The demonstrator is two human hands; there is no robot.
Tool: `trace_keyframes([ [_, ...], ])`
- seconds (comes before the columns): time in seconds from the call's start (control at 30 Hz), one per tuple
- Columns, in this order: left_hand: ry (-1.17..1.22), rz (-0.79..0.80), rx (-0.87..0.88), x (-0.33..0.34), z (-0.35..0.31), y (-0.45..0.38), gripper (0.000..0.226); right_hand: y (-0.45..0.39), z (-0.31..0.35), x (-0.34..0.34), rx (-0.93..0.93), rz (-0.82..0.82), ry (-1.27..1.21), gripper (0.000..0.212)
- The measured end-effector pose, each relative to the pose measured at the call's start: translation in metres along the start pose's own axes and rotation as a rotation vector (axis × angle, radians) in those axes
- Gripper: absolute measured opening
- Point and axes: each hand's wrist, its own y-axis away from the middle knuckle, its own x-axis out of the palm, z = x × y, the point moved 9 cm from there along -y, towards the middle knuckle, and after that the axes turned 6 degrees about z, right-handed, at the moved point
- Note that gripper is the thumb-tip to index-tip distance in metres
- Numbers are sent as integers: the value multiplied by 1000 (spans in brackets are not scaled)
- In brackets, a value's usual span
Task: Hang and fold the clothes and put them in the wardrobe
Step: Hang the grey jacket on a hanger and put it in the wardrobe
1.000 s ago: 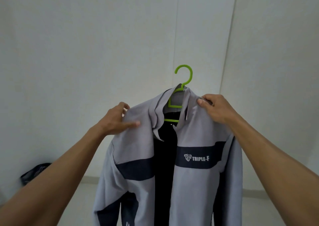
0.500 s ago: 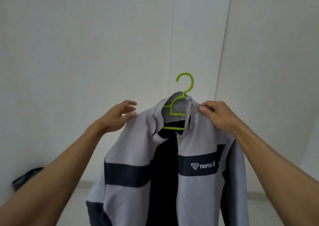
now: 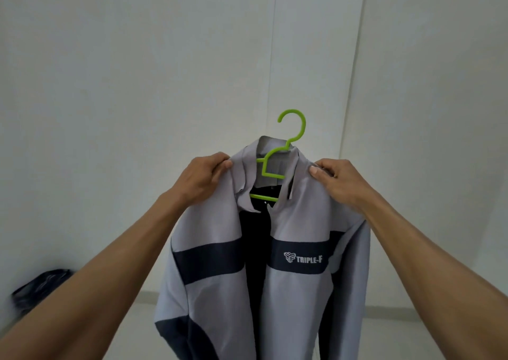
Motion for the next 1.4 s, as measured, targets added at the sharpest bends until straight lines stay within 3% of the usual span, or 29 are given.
trace_keyframes([
  [0.4,32,222,-76,13,19,15,28,0,7,10,-3,39,100,26],
  [0.53,67,184,-107,16,21,21,16,-4,7,21,3,123,130,26],
  [0.7,38,180,-74,13,-2,15,27,-7,21,30,-38,148,181,31],
  [0.9,22,48,-100,-11,10,23,27,10,-1,2,53,161,254,14],
  [1.0,6,92,-108,-13,19,30,22,20,-29,-18,173,98,151,8],
  [1.03,0,96,-113,-13,23,33,21,23,-34,-26,194,51,128,15],
  [1.1,-7,103,-132,-12,30,38,21,26,-33,-38,178,-29,151,24],
  [1.2,-6,120,-138,-4,32,41,22,27,-2,-25,89,-3,220,15],
  [1.33,-11,163,-95,13,15,32,23,2,42,31,43,113,-35,50],
  [1.4,-12,204,-80,19,8,28,27,-13,57,46,55,76,-198,42],
])
